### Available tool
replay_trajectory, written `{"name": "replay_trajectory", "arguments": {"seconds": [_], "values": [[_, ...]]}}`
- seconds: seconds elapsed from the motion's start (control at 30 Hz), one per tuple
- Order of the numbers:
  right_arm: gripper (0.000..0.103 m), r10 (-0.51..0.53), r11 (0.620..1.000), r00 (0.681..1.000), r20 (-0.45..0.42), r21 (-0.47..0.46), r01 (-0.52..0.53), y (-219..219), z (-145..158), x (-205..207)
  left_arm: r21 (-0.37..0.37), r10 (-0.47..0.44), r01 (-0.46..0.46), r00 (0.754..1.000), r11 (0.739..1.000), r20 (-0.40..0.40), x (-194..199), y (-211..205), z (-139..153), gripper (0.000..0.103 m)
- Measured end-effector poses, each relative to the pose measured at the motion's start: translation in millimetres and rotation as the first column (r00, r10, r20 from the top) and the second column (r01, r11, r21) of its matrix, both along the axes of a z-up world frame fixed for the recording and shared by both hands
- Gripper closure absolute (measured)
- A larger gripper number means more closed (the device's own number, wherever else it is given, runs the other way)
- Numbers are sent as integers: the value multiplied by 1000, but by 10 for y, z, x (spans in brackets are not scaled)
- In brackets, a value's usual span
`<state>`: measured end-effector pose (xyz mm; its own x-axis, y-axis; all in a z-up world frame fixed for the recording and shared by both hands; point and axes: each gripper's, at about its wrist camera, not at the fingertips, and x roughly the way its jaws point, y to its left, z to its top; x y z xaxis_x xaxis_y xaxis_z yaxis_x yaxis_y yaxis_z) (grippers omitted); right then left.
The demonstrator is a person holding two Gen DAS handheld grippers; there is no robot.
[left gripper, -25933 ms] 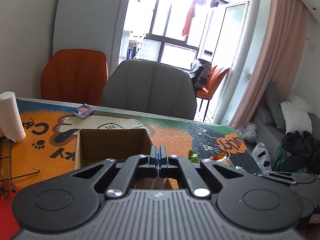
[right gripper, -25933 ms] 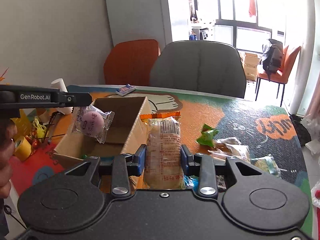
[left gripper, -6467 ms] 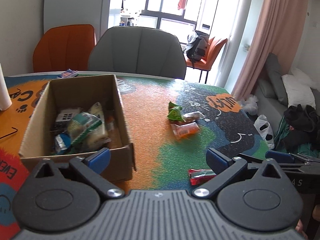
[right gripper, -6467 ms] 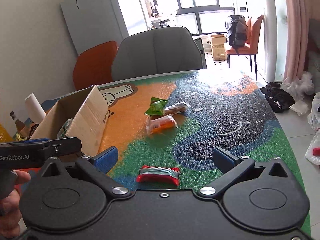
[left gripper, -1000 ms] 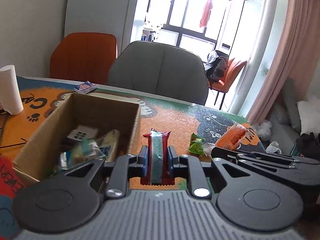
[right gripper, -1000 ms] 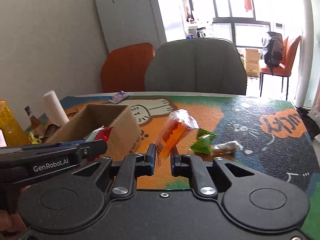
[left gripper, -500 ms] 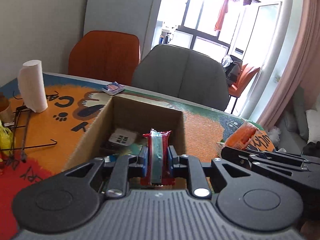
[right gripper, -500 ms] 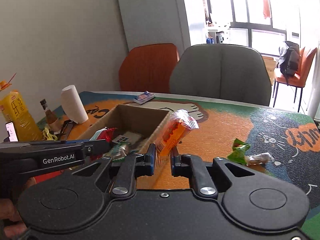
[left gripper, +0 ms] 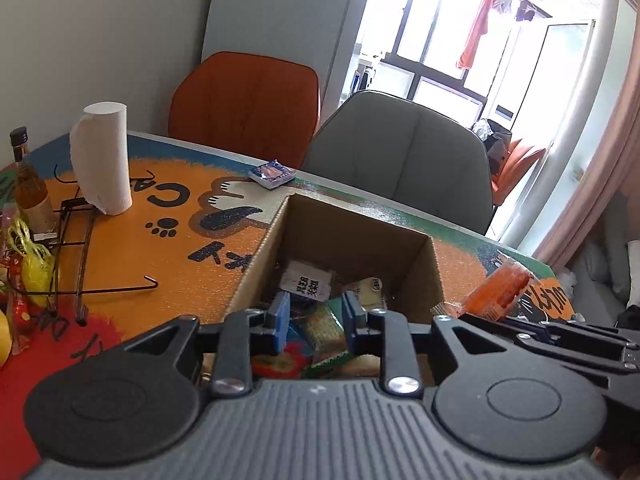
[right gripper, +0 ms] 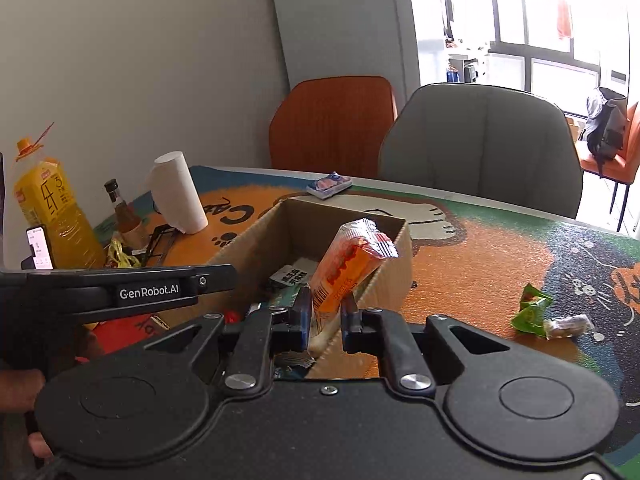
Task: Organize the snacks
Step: 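Open both grippers to drop the red bar and orange packet into the box, then move both grippers back toward the green packet and clear pastry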
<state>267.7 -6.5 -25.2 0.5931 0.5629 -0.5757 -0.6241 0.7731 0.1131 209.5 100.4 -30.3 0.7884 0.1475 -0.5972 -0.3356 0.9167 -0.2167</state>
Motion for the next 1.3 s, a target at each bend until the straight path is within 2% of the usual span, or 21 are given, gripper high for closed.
{"name": "replay_trajectory", "arguments": {"seconds": [0.1, 0.37, 0.53, 0.63, 0.8, 0.83, 0.93, 0.97, 1.07, 1.27, 1.3], "values": [[90, 3, 1000, 1000, -1, -8, -3, 67, -6, 39, -5, 1, -1, 1000, 1000, -2, -38, 47, -12, 75], [90, 23, 999, 1000, 6, -41, -23, 259, 0, 191, -19, 6, -6, 1000, 1000, -3, -93, 180, -35, 57], [88, 19, 999, 1000, 10, -43, -19, 318, -27, 259, -28, 5, -5, 1000, 1000, -5, -90, 218, -53, 53], [78, 8, 999, 1000, 17, -32, -8, 273, -30, 267, -24, 0, 0, 1000, 1000, -4, -90, 210, -57, 50], [76, -26, 1000, 1000, 13, -13, 27, 113, -1, 262, -17, -6, 6, 1000, 1000, -3, -75, 162, -50, 43], [71, -37, 999, 999, 14, -6, 37, 55, 9, 252, -17, -11, 11, 1000, 1000, -4, -71, 142, -47, 40], [44, -70, 998, 997, 30, 7, 70, -119, 31, 200, -9, -26, 26, 1000, 1000, -2, -58, 65, -36, 30], [38, -78, 997, 996, 32, 12, 77, -175, 37, 186, -6, -30, 30, 1000, 1000, 1, -54, 39, -29, 26], [25, -101, 994, 995, 12, 35, 100, -361, 38, 171, -2, -38, 38, 999, 999, 1, -46, -50, -11, 19], [1, -151, 986, 988, -14, 66, 152, -693, 15, 113, 4, -61, 61, 998, 998, -16, -24, -231, -11, 17], [1, -162, 985, 987, -11, 61, 162, -732, 8, 103, 8, -61, 61, 998, 998, -17, -26, -263, -11, 16]]}}
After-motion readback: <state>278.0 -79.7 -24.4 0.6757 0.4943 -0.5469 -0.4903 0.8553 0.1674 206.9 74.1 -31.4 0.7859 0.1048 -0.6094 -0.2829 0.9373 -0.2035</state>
